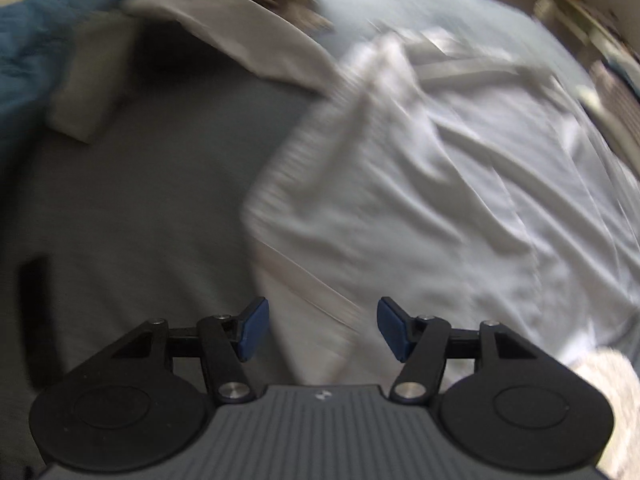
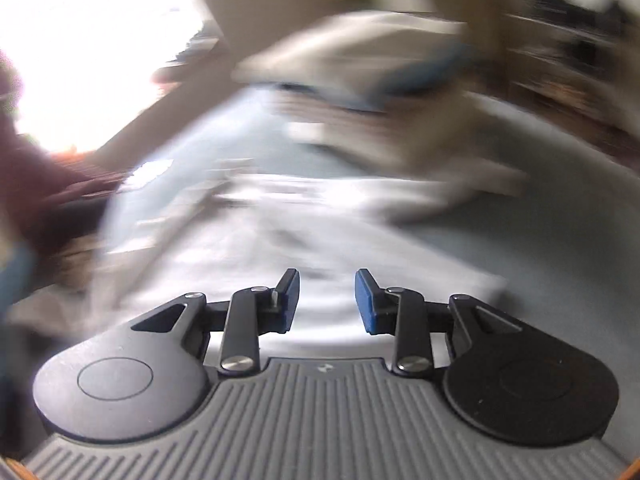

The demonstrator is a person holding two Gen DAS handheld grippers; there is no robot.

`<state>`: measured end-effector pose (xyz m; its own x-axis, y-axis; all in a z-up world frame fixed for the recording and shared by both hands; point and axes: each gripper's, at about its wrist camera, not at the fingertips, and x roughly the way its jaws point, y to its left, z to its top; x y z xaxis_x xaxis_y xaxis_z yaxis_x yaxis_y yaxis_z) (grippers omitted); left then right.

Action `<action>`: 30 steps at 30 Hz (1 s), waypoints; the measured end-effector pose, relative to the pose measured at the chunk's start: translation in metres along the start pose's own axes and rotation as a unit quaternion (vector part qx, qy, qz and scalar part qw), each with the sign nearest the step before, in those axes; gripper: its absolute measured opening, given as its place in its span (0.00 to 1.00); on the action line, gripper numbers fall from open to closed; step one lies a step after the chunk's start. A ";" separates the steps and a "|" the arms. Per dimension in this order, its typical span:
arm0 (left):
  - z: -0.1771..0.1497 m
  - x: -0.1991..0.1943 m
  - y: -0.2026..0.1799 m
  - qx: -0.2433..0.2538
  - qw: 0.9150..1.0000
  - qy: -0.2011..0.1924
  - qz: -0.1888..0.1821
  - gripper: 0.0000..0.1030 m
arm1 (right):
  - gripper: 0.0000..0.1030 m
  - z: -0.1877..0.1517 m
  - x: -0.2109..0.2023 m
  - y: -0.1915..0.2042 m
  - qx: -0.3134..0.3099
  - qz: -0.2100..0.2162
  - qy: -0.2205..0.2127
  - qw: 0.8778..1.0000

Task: Fold clothes

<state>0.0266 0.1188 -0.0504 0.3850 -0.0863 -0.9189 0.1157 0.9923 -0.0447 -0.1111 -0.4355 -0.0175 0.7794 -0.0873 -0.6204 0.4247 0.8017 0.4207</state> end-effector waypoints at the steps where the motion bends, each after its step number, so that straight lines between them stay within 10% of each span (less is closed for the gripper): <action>1: 0.003 -0.002 0.012 -0.016 1.000 -0.003 0.006 0.60 | 0.29 0.007 0.014 0.021 -0.006 0.050 0.023 0.998; 5: -0.003 0.010 0.031 -0.042 0.999 0.003 0.006 0.60 | 0.29 -0.009 0.078 0.103 -0.029 0.198 0.150 0.968; 10: -0.017 0.037 0.002 0.018 1.000 0.015 -0.017 0.60 | 0.29 -0.105 0.146 0.176 -0.084 0.200 0.294 0.931; 19: -0.030 0.086 -0.063 0.177 0.984 0.027 0.012 0.55 | 0.15 -0.202 0.176 0.211 -0.100 0.160 0.375 0.907; 26: -0.035 0.105 -0.022 0.083 0.995 0.051 -0.002 0.30 | 0.14 -0.214 0.160 0.193 -0.044 0.199 0.401 0.893; 30: -0.037 0.101 0.015 -0.010 0.999 0.043 -0.032 0.06 | 0.14 -0.195 0.165 0.184 0.004 0.204 0.370 0.906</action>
<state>0.0334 0.1281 -0.1584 0.2966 -0.1422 -0.9443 0.1188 0.9867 -0.1113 0.0060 -0.1868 -0.1719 0.3521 0.6382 -0.6846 0.1765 0.6731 0.7182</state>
